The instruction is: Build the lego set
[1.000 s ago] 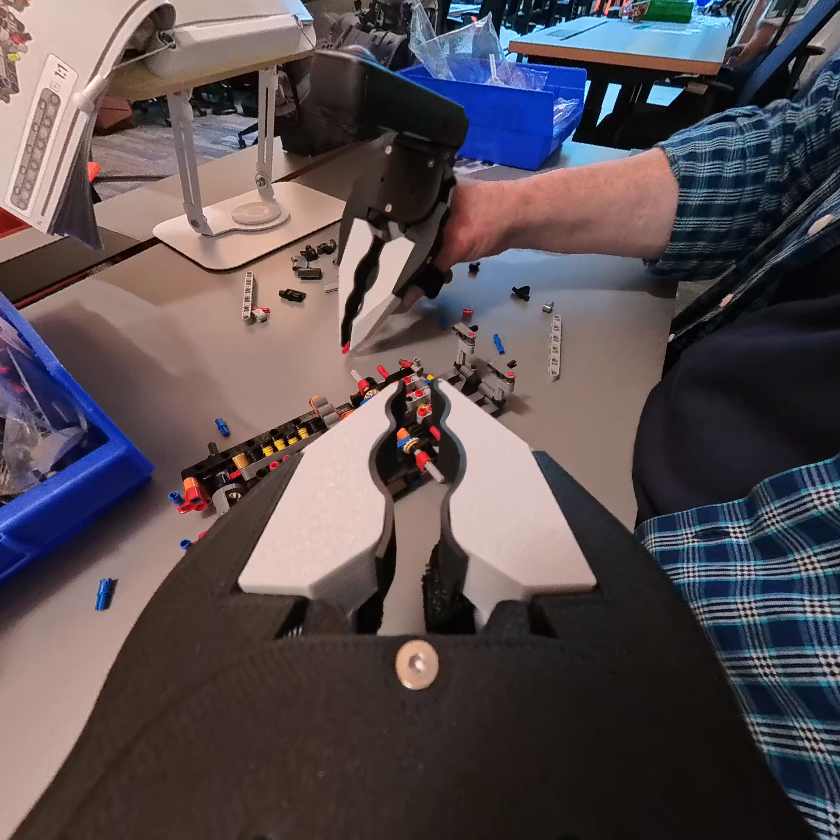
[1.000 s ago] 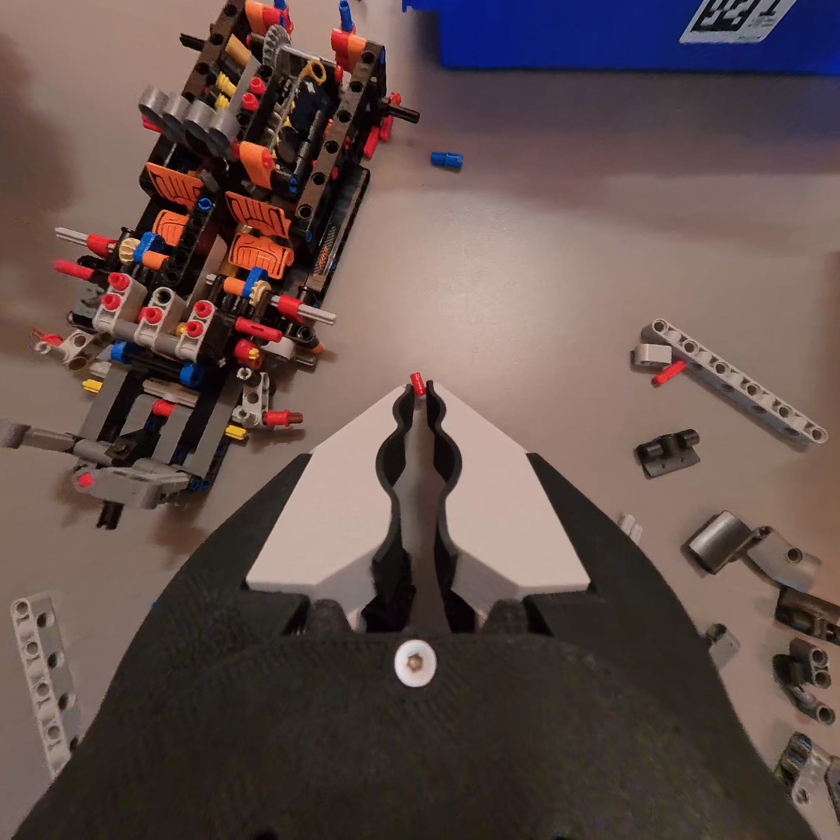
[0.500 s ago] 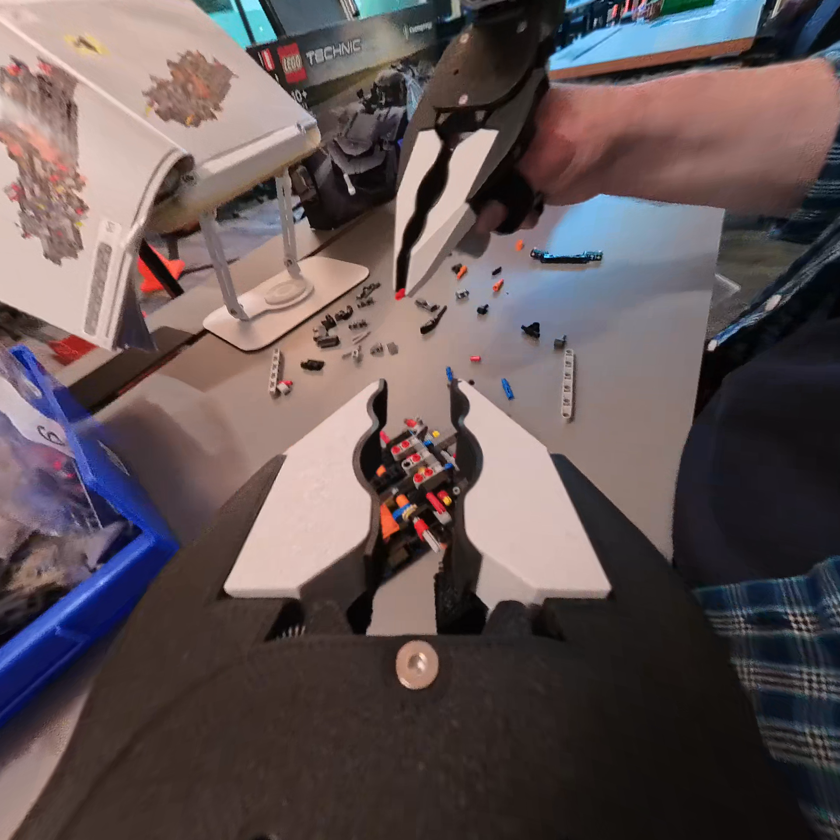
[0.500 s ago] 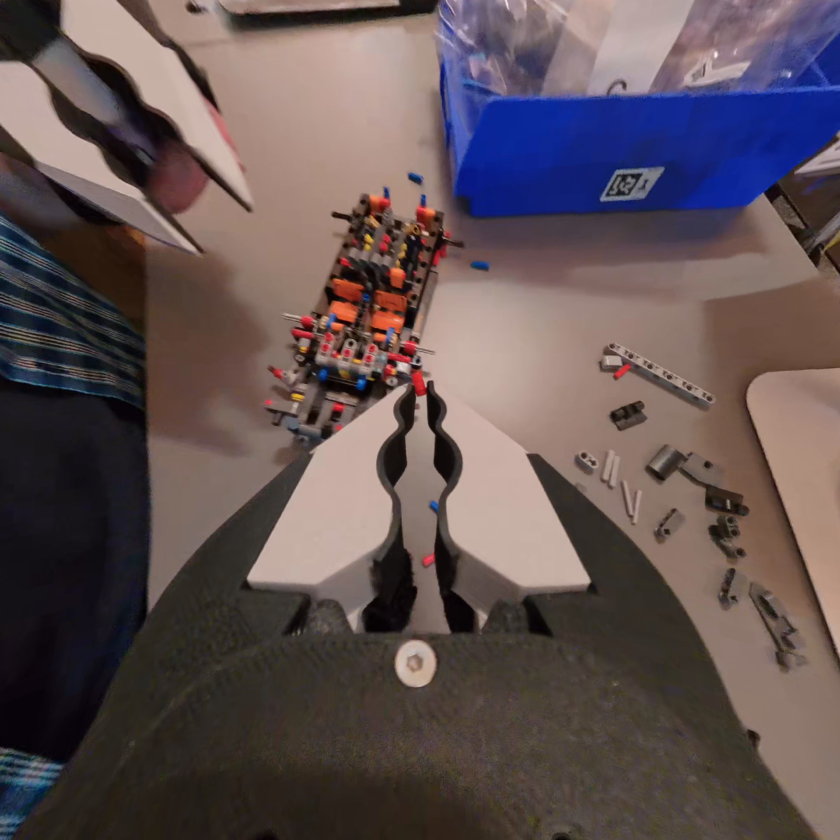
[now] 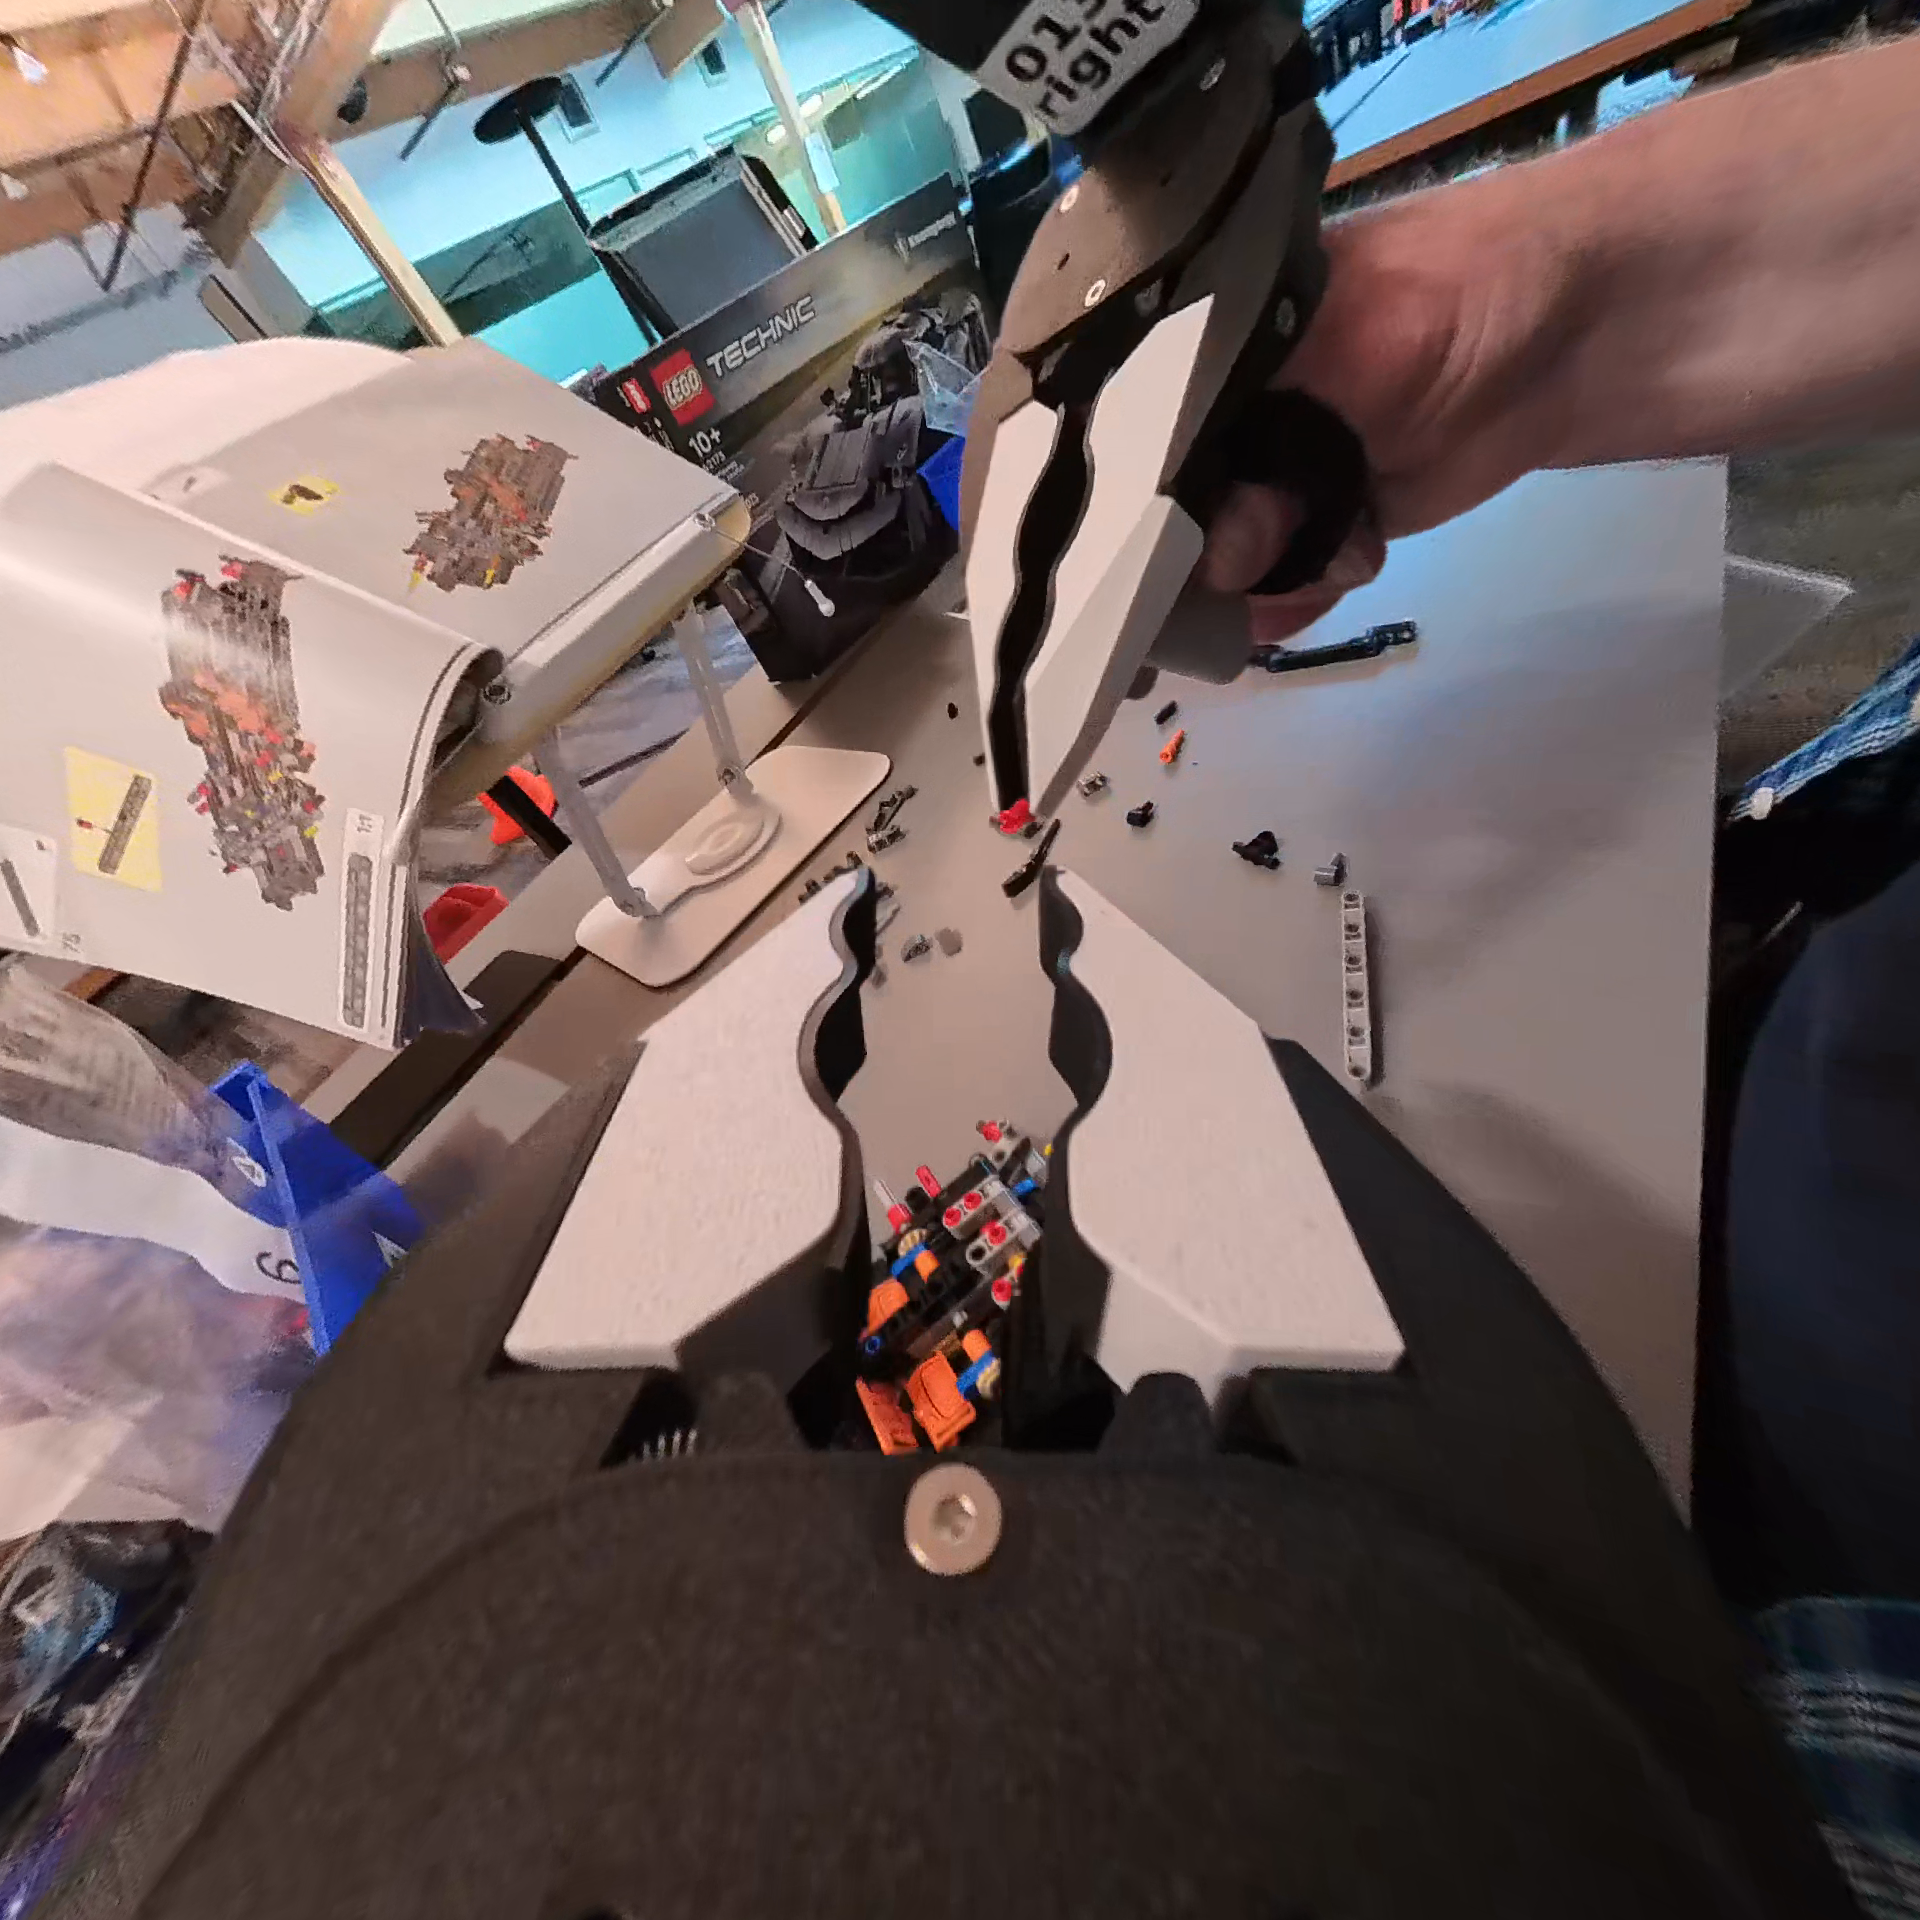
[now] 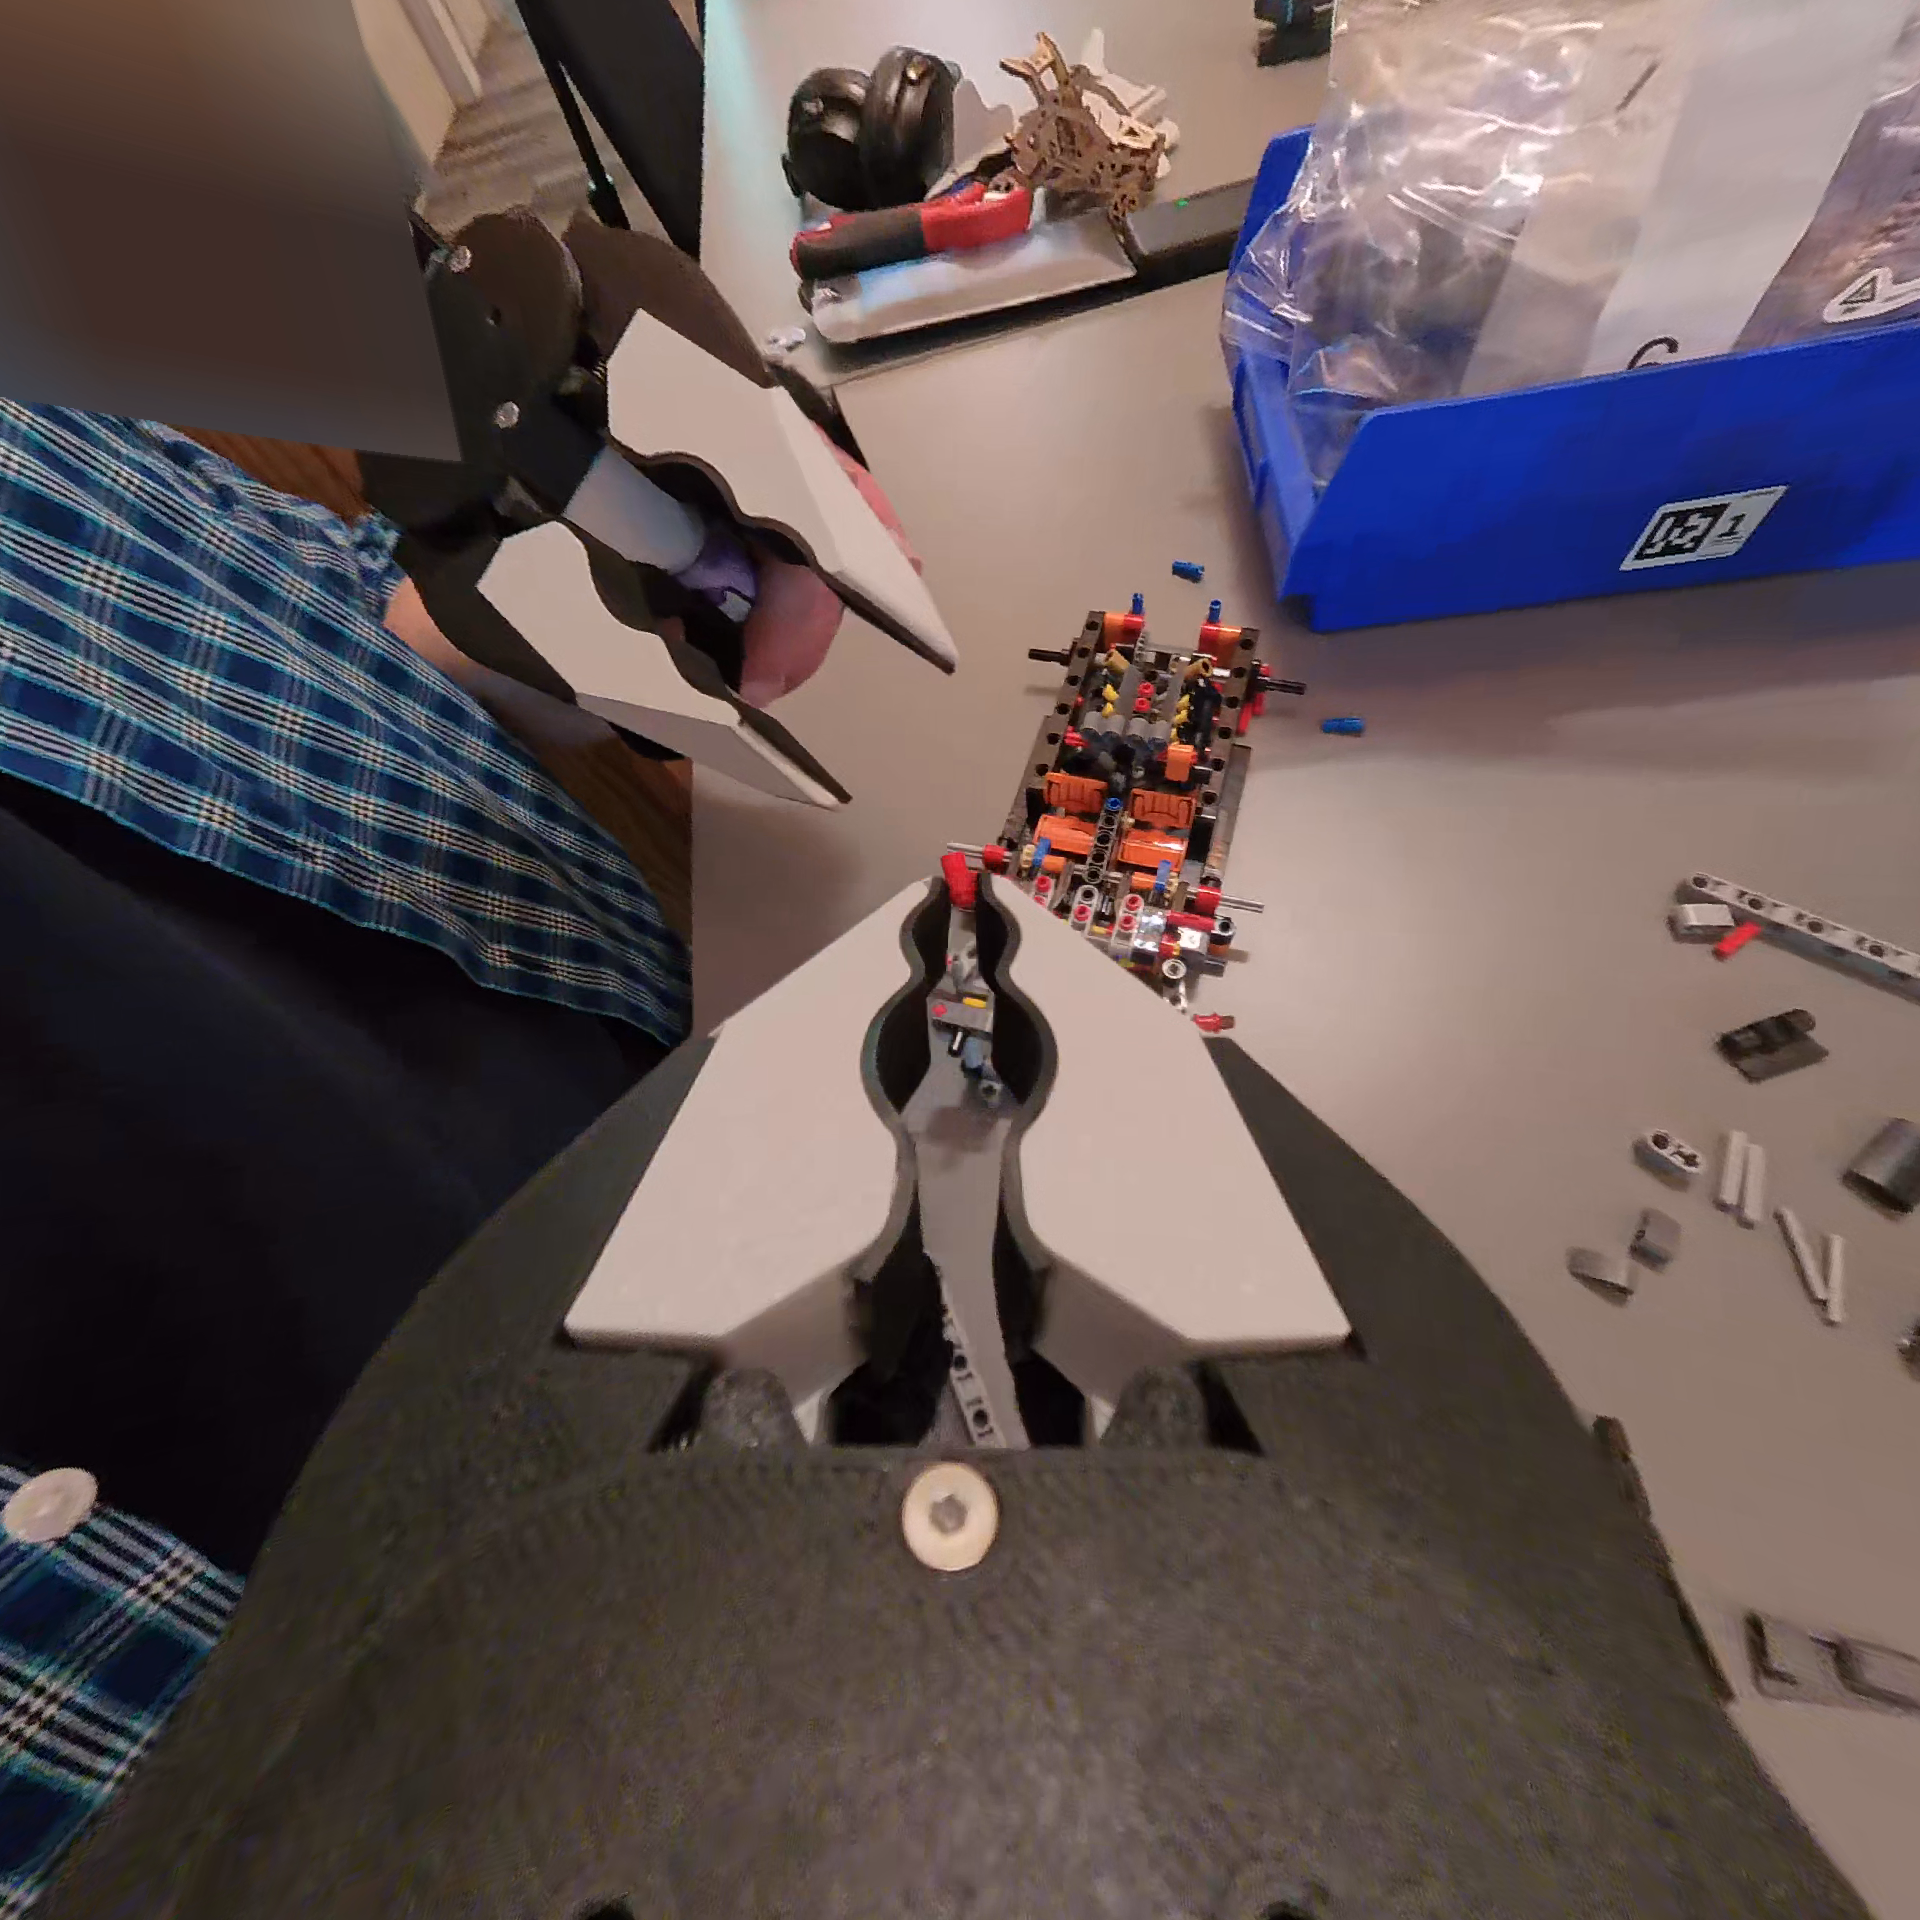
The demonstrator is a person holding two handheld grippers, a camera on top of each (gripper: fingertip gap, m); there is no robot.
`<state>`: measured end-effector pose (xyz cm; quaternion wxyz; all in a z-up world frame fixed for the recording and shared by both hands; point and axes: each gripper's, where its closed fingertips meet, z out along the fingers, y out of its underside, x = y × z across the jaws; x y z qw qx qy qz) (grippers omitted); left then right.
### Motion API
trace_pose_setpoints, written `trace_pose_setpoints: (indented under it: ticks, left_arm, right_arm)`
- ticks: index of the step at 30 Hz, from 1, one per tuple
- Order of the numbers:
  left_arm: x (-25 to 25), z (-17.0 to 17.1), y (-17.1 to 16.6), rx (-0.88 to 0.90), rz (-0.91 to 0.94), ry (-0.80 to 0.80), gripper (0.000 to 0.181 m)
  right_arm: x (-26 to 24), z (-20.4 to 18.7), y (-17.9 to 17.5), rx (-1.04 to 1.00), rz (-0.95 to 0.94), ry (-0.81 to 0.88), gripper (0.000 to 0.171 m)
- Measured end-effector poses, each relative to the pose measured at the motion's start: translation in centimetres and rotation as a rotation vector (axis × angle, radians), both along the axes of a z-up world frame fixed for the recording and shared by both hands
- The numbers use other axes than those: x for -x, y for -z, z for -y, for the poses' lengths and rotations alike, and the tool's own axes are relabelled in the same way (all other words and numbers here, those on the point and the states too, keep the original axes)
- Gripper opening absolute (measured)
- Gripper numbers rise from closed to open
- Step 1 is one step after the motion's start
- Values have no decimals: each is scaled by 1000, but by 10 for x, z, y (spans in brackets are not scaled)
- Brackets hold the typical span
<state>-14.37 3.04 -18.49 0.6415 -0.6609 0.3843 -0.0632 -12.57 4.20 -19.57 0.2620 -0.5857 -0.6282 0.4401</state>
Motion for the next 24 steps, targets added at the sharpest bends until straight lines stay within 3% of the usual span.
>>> trace_pose_setpoints:
  ticks: [24]
  left_arm:
    - [-20,4,-4,-113,-72,12,27]
  right_arm:
    - [-4,16,-7,213,-64,14,3]
